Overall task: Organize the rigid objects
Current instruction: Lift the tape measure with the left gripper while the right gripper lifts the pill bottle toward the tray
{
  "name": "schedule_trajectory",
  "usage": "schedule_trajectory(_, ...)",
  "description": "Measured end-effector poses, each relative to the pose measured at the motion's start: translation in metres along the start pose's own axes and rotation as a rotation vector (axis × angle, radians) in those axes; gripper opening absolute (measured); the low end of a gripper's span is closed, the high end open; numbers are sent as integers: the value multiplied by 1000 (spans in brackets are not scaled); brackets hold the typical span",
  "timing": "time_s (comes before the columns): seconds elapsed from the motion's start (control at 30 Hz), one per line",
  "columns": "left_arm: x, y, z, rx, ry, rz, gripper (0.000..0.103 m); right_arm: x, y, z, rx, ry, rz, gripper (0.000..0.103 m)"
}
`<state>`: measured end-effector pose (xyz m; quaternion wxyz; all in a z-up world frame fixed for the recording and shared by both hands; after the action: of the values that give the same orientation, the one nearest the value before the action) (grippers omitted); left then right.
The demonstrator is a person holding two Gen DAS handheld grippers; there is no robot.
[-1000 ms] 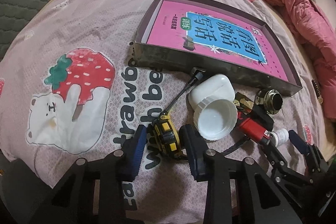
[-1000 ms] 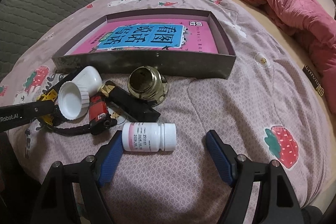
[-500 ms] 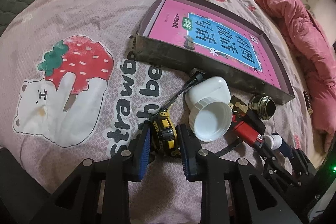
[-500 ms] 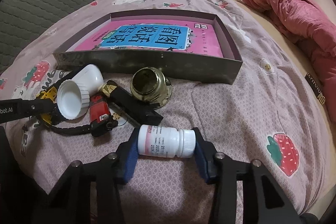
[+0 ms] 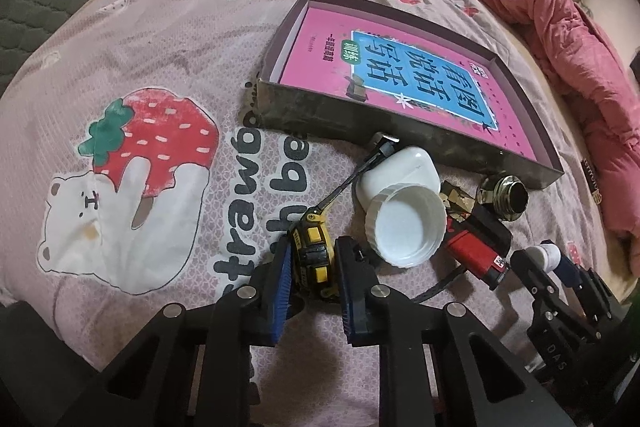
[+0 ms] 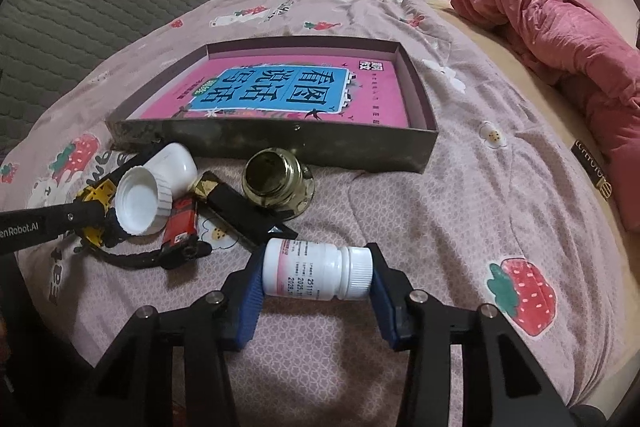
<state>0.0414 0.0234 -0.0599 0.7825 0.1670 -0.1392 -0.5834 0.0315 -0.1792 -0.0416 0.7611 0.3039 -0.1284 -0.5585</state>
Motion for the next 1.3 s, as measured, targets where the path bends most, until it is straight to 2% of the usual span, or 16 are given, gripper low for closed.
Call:
schedule_trajectory(0.4, -2, 0, 5, 9, 10, -29, 18, 3, 3, 7, 27, 10, -13, 47)
schedule_trajectory(0.7, 0, 2, 14, 44, -13, -59, 17, 3, 5, 12, 46, 10, -18, 47)
schedule_trajectory(0.93, -3, 4, 23, 79, 0, -86, 17, 3, 9, 18, 75, 9, -16, 47)
schedule_trajectory(1.3, -1, 9, 43, 114, -76, -79, 17, 4, 13, 32, 125, 15, -21, 47)
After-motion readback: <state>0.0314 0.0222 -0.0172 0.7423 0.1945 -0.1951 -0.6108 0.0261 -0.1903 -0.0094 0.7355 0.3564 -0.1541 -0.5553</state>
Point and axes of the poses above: each gripper's, at about its wrist camera, not at the fingertips, and z roughly against the way its jaws point, x to its right, y to its top, the point moved 3 cm from there along -z, roughly the way its jaws point, and after that the axes turned 10 degrees about y, right-handed, at the moved point
